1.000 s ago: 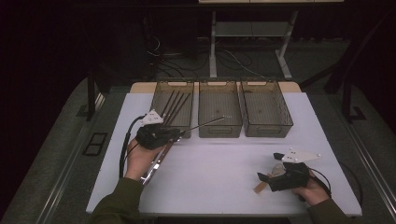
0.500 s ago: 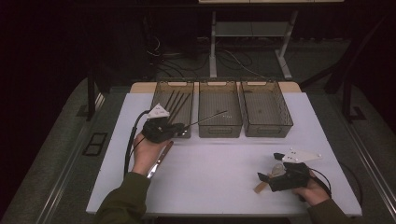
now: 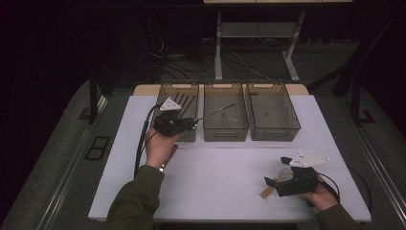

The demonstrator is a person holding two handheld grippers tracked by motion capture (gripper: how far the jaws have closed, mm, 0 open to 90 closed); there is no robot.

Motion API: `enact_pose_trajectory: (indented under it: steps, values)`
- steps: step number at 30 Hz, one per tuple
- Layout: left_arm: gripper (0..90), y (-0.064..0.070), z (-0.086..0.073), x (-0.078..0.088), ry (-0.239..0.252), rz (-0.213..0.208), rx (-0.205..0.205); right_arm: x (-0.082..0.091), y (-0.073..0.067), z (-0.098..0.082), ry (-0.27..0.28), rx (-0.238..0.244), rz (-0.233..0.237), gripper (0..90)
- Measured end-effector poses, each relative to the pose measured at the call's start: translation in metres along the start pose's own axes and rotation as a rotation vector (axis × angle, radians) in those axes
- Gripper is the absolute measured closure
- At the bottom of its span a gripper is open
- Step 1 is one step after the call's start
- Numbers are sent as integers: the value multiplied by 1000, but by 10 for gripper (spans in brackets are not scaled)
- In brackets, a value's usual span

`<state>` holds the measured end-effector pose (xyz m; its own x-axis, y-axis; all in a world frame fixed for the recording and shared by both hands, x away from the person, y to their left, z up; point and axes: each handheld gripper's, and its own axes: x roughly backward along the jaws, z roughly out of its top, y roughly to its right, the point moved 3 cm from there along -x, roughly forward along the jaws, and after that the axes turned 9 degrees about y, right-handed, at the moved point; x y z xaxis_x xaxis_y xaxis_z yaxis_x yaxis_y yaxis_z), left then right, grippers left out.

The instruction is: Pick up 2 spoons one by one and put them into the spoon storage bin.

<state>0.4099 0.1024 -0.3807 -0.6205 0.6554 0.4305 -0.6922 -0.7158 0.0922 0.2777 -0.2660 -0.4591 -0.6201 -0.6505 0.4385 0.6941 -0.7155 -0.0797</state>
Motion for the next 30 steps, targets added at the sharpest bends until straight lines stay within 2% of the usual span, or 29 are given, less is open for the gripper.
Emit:
enact_pose_trajectory:
  steps: [6, 7, 11, 14, 20, 22, 24, 30]
  values:
    - [860, 0, 12, -12, -12, 18, -5, 0, 0, 0, 0, 0, 1, 11]
    - [860, 1, 14, -15, 1, 18, 10, 0, 0, 0, 2, 1, 1, 11]
    - [860, 0, 20, -21, -13, 30, 5, 0, 0, 0, 3, -1, 3, 11]
    - [860, 0, 24, -27, -13, 47, 17, 0, 0, 0, 3, 1, 4, 11]
    - [859, -2, 28, -40, -18, 70, 29, 1, 0, 0, 4, 2, 5, 11]
    - [859, -2, 29, -44, -27, 74, 19, 1, -1, 0, 3, -1, 6, 11]
    - [859, 0, 30, -50, -23, 78, 31, 0, -1, 0, 3, 2, 7, 11]
    - [859, 3, 30, -67, -53, 94, 34, 1, -1, 0, 5, 2, 10, 11]
